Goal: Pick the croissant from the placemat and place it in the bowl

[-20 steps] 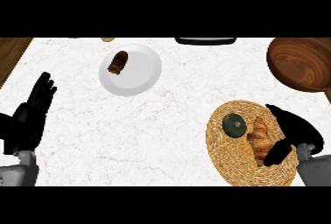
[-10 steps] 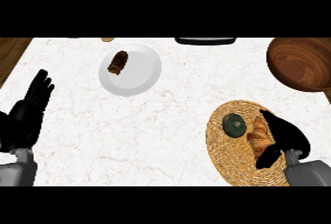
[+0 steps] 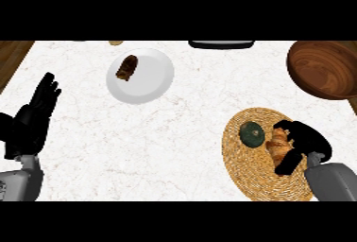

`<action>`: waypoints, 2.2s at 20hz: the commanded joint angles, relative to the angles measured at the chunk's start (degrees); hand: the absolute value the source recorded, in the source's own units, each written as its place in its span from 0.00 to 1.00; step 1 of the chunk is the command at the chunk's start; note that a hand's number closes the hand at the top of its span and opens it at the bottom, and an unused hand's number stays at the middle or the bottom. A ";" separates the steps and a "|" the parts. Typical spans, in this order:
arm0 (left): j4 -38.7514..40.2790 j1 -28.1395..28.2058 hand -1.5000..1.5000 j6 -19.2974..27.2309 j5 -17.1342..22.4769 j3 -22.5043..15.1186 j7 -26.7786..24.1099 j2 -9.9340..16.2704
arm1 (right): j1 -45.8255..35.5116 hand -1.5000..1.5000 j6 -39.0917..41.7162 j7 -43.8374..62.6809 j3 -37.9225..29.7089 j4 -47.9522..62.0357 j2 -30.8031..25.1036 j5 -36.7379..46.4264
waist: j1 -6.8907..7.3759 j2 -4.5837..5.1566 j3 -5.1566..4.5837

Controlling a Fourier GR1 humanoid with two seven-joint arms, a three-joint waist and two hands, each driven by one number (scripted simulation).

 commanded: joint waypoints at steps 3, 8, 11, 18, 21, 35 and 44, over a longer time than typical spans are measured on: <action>0.86 -0.25 0.50 -0.37 -0.45 -0.27 -1.40 -1.37 | -1.40 1.00 -7.46 -6.56 1.69 9.24 5.13 4.34 | 0.33 0.29 0.36; -1.02 0.34 0.50 -2.03 0.25 1.52 0.32 0.73 | -2.77 1.00 -9.97 -8.14 0.19 10.79 5.16 6.01 | 0.37 0.24 0.35; -1.63 -0.33 0.50 -1.31 -0.56 -1.69 -0.05 -2.17 | -19.22 1.00 -5.45 -6.07 -1.44 20.62 5.47 6.02 | 2.55 0.75 0.42; -1.88 -1.04 0.50 0.66 -3.09 -3.25 0.62 -3.49 | -35.60 1.00 -15.10 -9.25 -3.21 37.26 6.91 11.39 | 2.71 1.04 0.43; 0.53 -3.12 0.50 -1.34 -0.64 -0.11 1.49 -1.27 | -38.52 1.00 -18.18 -9.27 -3.02 39.70 8.15 13.23 | 1.55 0.67 0.37; -0.64 1.18 0.50 -1.65 -0.19 2.10 0.00 -0.42 | -45.38 1.00 -25.53 4.03 -7.48 16.38 -0.13 16.30 | -0.52 -0.13 0.30; -3.39 1.93 0.50 -1.26 -1.67 0.30 0.49 -2.29 | -39.93 1.00 -29.83 -7.11 -17.24 23.22 -7.29 10.67 | 0.58 0.35 0.35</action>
